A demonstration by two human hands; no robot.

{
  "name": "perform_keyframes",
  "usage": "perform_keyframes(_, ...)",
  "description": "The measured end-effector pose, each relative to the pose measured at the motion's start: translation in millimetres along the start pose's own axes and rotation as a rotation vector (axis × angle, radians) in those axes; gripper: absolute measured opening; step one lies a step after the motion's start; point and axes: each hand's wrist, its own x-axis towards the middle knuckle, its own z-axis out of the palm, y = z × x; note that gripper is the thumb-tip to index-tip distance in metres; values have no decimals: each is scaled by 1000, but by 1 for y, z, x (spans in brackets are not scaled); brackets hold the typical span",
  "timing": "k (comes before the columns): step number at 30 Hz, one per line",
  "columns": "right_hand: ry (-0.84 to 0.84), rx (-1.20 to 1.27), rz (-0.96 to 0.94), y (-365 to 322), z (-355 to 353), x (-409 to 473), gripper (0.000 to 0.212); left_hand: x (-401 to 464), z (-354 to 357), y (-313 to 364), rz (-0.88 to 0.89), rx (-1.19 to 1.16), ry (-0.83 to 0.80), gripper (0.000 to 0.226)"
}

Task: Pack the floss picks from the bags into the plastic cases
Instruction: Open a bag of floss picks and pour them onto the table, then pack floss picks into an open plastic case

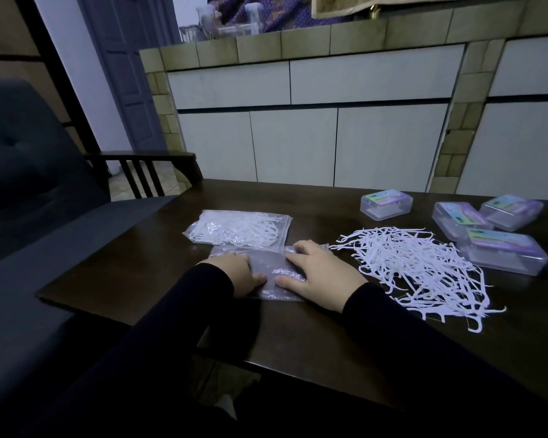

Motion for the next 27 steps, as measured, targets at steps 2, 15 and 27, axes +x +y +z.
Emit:
perform_keyframes(2,35,-60,5,0,-1,2,61,-1,-2,1,3,-1,10,58)
perform_keyframes(15,490,87,-86,37,-38,-24,21,-10,-24,58,245,-346,629,31)
perform_keyframes(27,644,-53,414,184,-80,-121,45,21,-25,241,819,-531,530,26)
